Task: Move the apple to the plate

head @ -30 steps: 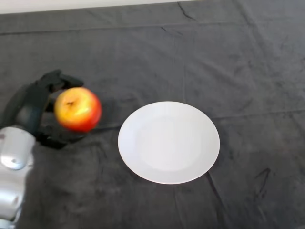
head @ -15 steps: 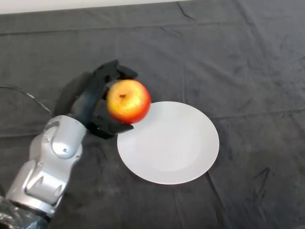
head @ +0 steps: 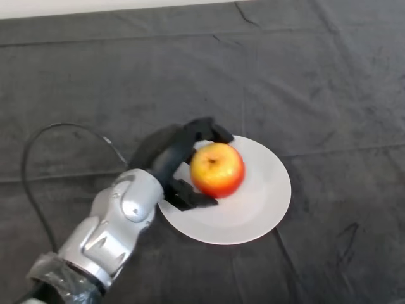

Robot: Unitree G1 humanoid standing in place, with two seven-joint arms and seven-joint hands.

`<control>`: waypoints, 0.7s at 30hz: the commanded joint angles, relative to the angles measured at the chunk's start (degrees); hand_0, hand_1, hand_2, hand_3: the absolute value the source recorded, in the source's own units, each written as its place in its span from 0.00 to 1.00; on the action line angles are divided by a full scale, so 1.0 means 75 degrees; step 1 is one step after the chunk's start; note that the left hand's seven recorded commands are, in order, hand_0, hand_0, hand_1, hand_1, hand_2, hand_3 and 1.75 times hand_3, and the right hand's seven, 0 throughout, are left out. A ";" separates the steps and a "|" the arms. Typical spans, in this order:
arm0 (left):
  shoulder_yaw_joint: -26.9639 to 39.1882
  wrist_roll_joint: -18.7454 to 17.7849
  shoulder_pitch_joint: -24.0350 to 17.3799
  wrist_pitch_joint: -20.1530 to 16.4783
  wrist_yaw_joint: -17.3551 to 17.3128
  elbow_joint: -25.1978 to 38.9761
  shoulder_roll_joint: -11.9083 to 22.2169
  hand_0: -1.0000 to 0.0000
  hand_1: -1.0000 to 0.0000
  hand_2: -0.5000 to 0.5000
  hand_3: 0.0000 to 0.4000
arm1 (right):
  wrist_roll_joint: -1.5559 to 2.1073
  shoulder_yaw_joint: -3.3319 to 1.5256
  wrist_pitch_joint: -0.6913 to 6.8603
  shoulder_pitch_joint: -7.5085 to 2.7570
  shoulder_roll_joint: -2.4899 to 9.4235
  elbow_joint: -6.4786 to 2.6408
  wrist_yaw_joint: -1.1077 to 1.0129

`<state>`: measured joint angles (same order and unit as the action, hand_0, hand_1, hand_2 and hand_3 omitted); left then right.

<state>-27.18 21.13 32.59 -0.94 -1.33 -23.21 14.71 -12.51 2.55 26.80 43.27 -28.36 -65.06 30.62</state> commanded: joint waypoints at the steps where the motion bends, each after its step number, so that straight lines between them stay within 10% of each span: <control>1: -0.0264 -0.0108 0.0562 0.0222 -0.0116 -0.0333 0.0091 0.00 0.00 0.50 1.00 | -0.0019 0.0001 0.0092 -0.0231 -0.0040 -0.0109 -0.0050; 7: -0.0606 -0.0021 0.0674 0.0516 -0.0171 -0.0700 0.0163 0.02 0.00 0.51 1.00 | -0.0020 0.0000 0.0089 -0.0218 -0.0040 -0.0131 -0.0044; 8: -0.0649 -0.0002 0.0687 0.0551 -0.0182 -0.0749 0.0178 0.25 0.07 0.59 0.93 | -0.0021 0.0000 0.0088 -0.0216 -0.0040 -0.0134 -0.0043; 10: -0.0729 0.0032 0.0737 0.0598 -0.0235 -0.0839 0.0213 0.59 0.64 0.48 0.41 | -0.0021 0.0000 0.0086 -0.0212 -0.0040 -0.0142 -0.0042; 11: -0.0758 0.0045 0.0764 0.0610 -0.0267 -0.0871 0.0230 0.95 1.00 0.47 0.05 | -0.0021 0.0000 0.0086 -0.0210 -0.0040 -0.0145 -0.0041; 21: -0.0818 0.0112 0.0938 0.0616 -0.0512 -0.0893 0.0402 1.00 1.00 0.50 0.00 | -0.0022 -0.0001 0.0077 -0.0192 -0.0039 -0.0180 -0.0031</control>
<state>-31.33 21.56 35.81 3.06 -4.19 -27.80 15.45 -12.51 2.54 26.80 43.28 -28.36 -65.06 30.62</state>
